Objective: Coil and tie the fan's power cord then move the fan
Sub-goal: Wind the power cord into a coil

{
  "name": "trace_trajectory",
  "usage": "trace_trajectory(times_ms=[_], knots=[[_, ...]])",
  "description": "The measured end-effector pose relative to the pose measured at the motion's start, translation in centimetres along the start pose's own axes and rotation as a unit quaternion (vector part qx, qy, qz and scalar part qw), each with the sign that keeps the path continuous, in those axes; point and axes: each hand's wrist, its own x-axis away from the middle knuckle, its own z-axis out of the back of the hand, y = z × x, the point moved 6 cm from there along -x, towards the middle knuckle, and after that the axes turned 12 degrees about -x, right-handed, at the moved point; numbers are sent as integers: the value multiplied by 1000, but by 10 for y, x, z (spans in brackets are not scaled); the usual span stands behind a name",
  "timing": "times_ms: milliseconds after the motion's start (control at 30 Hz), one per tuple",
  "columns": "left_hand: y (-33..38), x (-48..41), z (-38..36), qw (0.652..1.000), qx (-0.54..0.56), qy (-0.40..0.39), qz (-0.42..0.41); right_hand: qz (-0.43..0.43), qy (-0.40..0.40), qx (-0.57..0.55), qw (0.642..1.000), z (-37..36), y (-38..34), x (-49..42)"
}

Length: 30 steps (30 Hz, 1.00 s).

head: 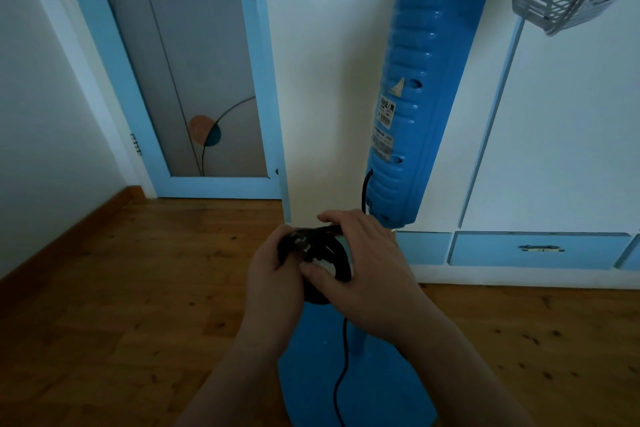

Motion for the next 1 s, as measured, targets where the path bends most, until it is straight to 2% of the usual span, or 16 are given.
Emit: trace_trajectory(times_ms=[67,167,300,400,500,567,633,700,800,867,933,1000], knots=[[-4,1,-3,998,61,-2,35,-5,-15,-2,1000,0,1,0],[-8,1,-1,994,89,21,56,-33,-23,-42,998,-1,7,0],[-9,1,-1,991,113,37,65,-65,22,-34,997,-1,12,0],[-8,1,-4,989,127,47,61,-112,65,-162,978,-2,16,1],[-15,5,-15,988,132,0,79,-126,40,-239,962,-4,12,2],[-18,8,-23,990,101,-53,84,-104,19,-228,968,-4,7,3],[-16,8,-25,991,65,-96,65,-74,12,-168,983,-2,4,3],[-8,4,-21,990,27,-136,-1,-49,0,-96,994,0,5,3],[0,4,-16,962,-56,-252,-90,-42,-24,-21,999,1,11,3],[0,5,-14,942,-46,-328,-60,-31,-38,0,999,-3,12,3],[-2,5,-12,933,-103,-343,-32,-24,-60,8,998,-10,10,4],[-7,0,-9,923,-241,-299,-33,-16,-82,12,996,-18,7,5]])
